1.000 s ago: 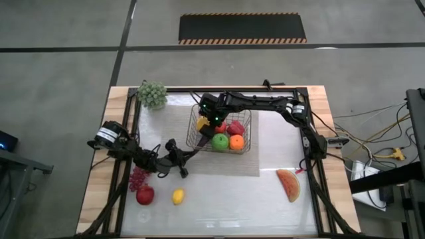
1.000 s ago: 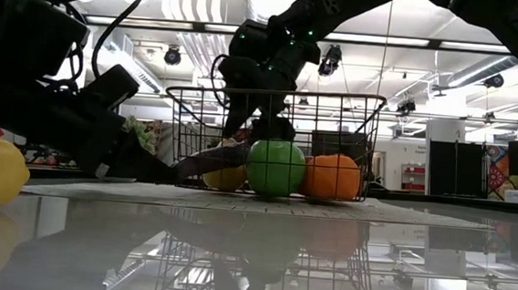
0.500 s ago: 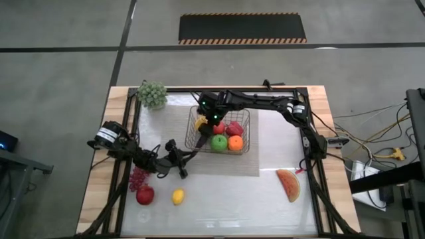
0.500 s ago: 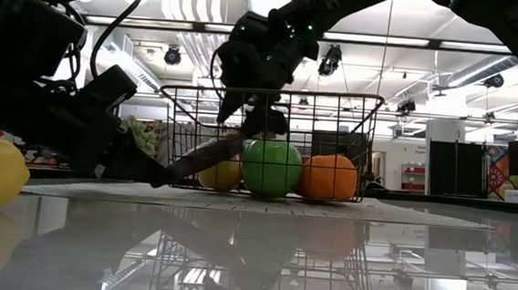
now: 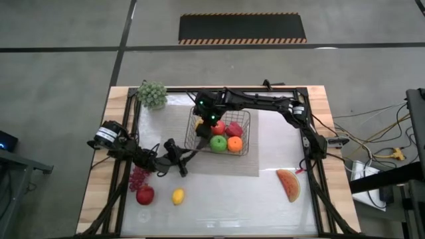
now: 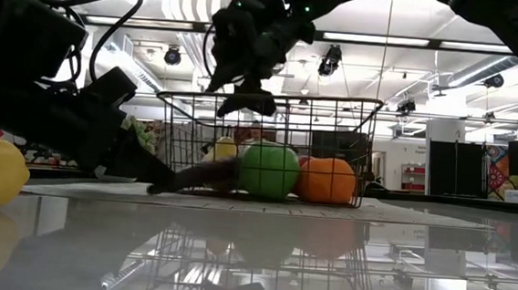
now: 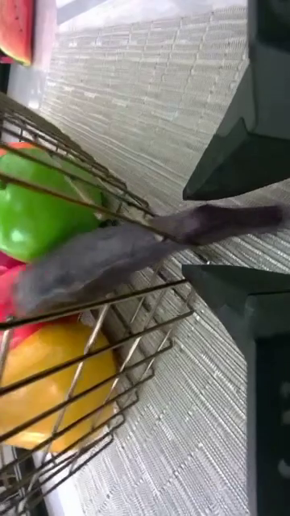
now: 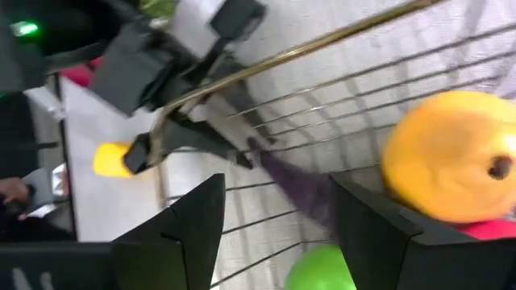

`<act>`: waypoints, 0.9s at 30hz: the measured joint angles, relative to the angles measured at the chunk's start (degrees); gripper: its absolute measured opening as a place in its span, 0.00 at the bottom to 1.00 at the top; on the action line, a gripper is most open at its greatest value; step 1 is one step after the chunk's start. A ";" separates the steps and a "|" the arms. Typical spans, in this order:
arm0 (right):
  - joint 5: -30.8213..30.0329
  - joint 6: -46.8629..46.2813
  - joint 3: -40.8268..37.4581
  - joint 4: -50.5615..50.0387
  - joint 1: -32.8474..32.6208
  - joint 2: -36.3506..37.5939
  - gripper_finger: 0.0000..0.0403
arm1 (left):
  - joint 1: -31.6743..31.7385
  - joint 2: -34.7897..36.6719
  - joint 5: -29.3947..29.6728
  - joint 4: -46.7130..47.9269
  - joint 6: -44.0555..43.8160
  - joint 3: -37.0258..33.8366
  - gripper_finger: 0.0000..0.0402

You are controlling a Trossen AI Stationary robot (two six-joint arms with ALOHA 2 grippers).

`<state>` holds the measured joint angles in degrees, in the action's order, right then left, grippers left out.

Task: Build produce basket
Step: Adjust the eggplant in the wire basket

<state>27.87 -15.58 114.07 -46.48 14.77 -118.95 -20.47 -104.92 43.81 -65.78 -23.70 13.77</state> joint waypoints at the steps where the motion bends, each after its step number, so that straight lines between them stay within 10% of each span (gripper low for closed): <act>1: 0.64 0.11 0.07 -0.04 -0.13 0.11 0.50 | 0.00 0.00 -0.05 -0.04 -0.35 -0.11 0.32; 11: -0.90 3.48 1.76 -5.67 -0.30 0.67 0.50 | -0.08 -0.04 -1.31 0.24 -1.64 -0.49 0.32; 20: -2.63 20.10 1.73 -8.70 -0.38 0.67 0.50 | -0.11 -0.11 -1.53 0.29 -1.47 -0.56 0.04; 27: -15.94 38.51 0.92 -8.75 -2.10 0.49 0.50 | -0.15 -0.13 -1.16 0.27 -1.22 -0.56 0.01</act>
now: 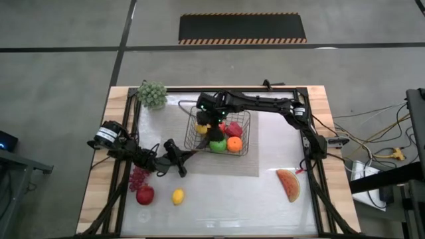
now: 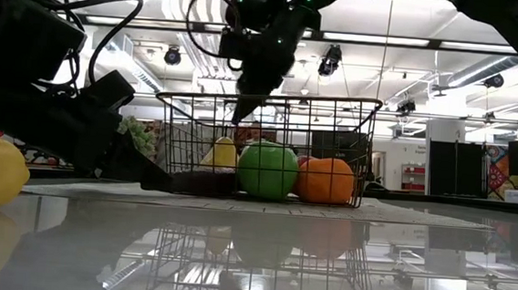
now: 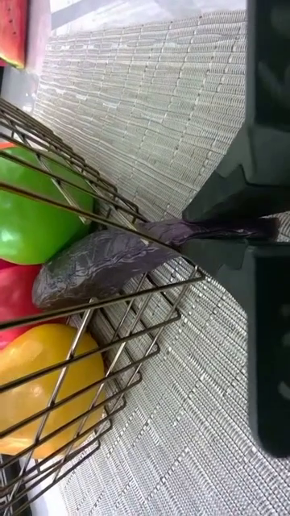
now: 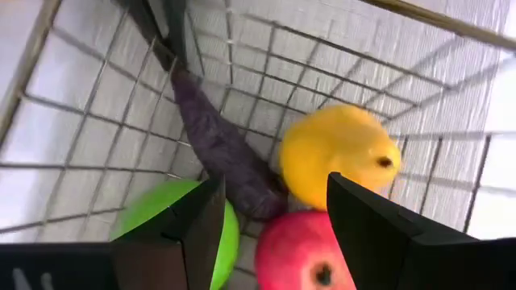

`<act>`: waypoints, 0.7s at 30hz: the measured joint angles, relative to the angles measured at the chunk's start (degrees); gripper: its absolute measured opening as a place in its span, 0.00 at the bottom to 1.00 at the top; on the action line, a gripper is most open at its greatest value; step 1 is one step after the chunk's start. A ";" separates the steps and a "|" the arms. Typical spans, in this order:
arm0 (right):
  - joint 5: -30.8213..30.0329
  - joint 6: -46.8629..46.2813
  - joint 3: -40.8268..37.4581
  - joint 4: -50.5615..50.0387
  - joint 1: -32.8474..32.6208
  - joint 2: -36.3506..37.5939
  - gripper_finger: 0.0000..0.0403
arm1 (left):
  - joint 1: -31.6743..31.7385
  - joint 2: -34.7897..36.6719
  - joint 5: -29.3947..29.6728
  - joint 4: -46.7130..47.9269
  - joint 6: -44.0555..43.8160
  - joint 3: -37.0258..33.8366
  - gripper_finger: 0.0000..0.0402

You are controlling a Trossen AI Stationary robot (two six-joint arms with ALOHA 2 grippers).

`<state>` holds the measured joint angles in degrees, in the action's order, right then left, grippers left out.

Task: Build produce basket
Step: Adjust the eggplant in the wire basket

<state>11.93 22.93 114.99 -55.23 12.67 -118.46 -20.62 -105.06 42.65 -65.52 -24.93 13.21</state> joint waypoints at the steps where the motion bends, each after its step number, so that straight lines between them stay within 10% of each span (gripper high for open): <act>1: -0.99 1.88 -0.07 0.26 -0.54 -0.29 0.50 | 0.00 0.00 0.32 0.00 0.02 0.00 0.01; 21: -6.64 8.23 -0.63 2.05 -3.68 -5.46 0.50 | -0.13 -0.07 4.83 -3.40 7.14 0.17 0.00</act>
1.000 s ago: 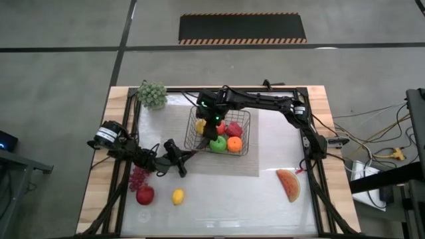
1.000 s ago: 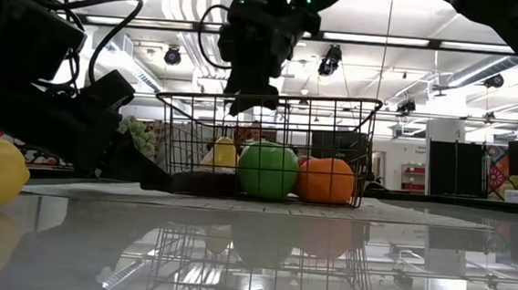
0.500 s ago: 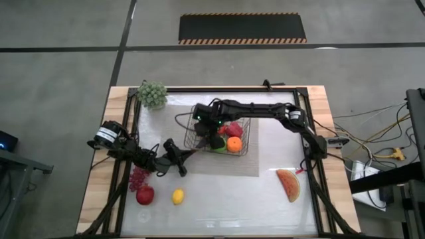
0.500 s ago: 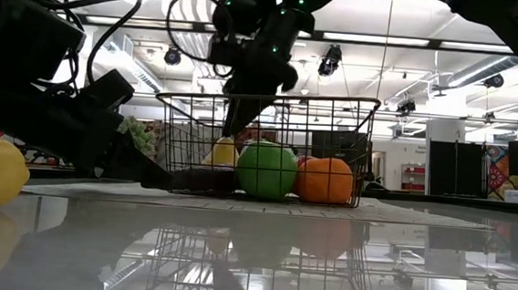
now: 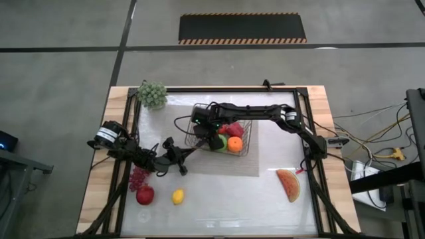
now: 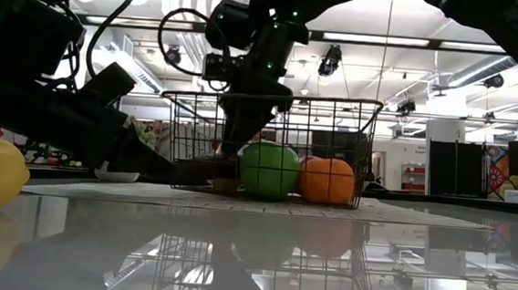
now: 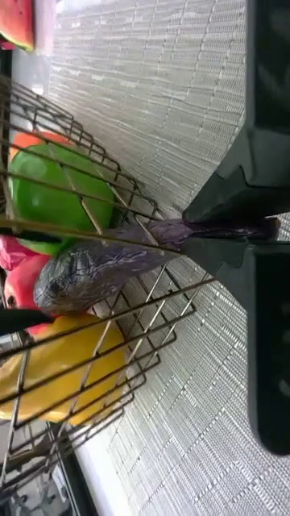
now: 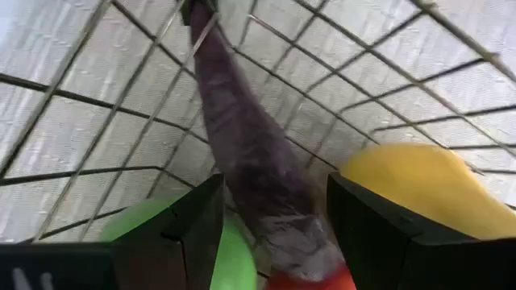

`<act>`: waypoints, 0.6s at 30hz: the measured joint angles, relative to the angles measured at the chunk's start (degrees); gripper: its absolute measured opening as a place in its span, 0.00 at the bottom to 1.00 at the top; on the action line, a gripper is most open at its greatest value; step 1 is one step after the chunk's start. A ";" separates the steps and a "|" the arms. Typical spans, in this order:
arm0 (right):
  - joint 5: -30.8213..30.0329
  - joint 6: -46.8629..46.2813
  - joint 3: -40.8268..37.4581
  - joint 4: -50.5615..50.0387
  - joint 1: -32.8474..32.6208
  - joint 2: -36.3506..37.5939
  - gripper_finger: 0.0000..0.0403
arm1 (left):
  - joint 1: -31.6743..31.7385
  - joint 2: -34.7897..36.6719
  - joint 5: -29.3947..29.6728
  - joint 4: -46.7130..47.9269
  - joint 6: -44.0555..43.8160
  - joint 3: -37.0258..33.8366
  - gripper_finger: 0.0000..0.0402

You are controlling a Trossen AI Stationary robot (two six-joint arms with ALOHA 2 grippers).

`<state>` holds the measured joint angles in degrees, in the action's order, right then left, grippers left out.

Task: Build produce basket
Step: Adjust the eggplant in the wire basket

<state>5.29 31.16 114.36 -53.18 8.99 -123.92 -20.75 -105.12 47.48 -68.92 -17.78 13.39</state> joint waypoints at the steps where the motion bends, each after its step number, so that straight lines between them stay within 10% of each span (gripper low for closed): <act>1: 0.16 0.26 -0.10 0.00 -0.10 -0.13 0.50 | 0.00 0.00 -0.02 0.02 0.04 0.00 0.00; 18: 4.11 1.74 -0.25 0.03 -0.25 -0.39 0.50 | 0.00 -0.19 0.94 -5.12 3.32 0.48 0.00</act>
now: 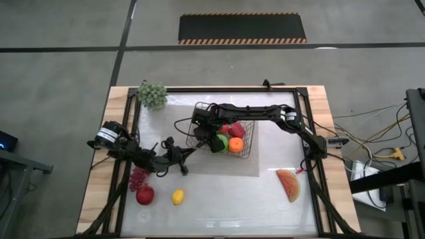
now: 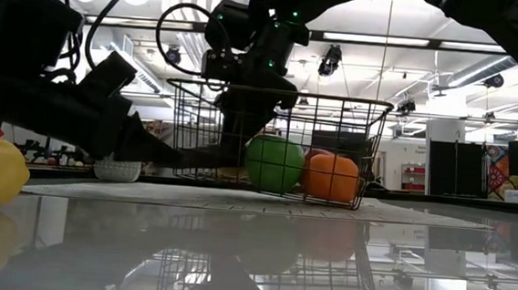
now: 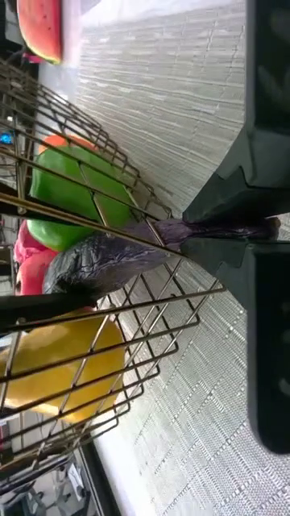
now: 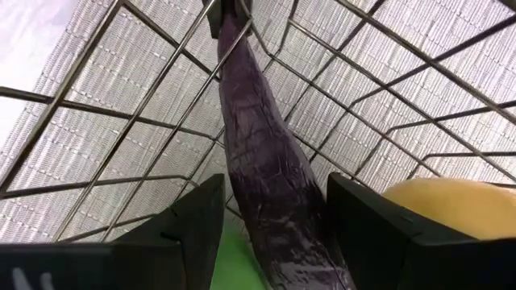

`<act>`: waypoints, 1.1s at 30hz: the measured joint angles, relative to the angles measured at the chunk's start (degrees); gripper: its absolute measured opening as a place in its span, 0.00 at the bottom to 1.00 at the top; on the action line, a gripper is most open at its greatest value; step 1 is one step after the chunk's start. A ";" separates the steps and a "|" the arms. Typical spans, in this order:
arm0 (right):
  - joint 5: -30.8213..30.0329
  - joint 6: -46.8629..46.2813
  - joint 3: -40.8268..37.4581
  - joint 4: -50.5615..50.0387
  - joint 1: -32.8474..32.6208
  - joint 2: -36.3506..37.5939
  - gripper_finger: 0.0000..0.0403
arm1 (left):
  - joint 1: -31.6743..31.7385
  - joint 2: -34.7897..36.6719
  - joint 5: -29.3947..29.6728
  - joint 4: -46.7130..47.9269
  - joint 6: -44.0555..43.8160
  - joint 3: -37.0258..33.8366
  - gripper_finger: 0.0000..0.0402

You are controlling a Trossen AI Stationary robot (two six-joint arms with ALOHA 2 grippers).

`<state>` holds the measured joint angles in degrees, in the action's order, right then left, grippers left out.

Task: Build produce basket
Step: Adjust the eggplant in the wire basket

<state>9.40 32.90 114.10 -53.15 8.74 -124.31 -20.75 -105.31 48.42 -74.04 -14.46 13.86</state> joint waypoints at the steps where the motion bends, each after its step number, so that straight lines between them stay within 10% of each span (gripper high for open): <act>1: -0.04 0.08 0.00 0.01 -0.01 0.00 0.50 | 0.00 -0.17 0.00 -0.33 -0.01 -0.02 0.00; 21: 0.02 2.23 0.00 -0.41 0.02 -0.08 0.17 | 0.02 0.04 -2.50 0.91 -4.32 0.14 0.04; 33: -2.83 2.98 2.52 -2.74 -0.20 -0.22 0.16 | 0.01 0.12 -6.42 3.65 -12.63 -1.09 0.36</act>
<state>6.57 35.88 116.63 -55.89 8.54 -124.53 -20.75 -105.19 42.00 -70.39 -27.09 12.77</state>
